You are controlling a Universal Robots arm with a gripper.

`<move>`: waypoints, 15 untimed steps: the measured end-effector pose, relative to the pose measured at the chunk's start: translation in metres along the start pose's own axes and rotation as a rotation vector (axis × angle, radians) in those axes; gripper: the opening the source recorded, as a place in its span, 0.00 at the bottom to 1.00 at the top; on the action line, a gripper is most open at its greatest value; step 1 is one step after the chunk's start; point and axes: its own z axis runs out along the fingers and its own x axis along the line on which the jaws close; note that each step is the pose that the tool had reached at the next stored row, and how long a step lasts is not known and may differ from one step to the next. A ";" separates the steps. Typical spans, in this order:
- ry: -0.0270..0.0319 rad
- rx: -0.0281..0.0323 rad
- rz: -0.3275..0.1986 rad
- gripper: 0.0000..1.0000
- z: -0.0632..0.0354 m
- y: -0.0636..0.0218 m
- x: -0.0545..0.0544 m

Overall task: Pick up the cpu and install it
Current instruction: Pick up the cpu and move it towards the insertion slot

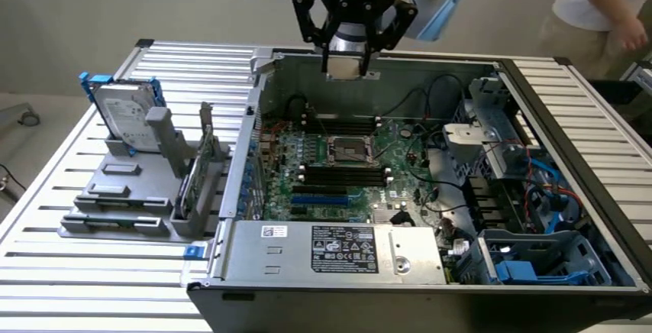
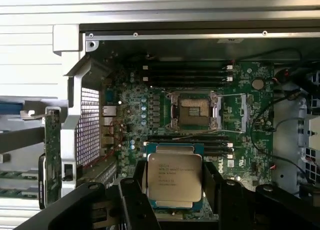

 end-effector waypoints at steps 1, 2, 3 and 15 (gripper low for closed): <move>-0.0010 -0.0022 0.000 0.55 0.0005 0.0007 -0.003; -0.0020 -0.0043 0.000 0.55 0.0011 0.0014 -0.006; -0.0030 -0.0065 0.000 0.55 0.0016 0.0021 -0.009; -0.0136 -0.0290 -0.002 0.55 0.0105 0.0078 -0.024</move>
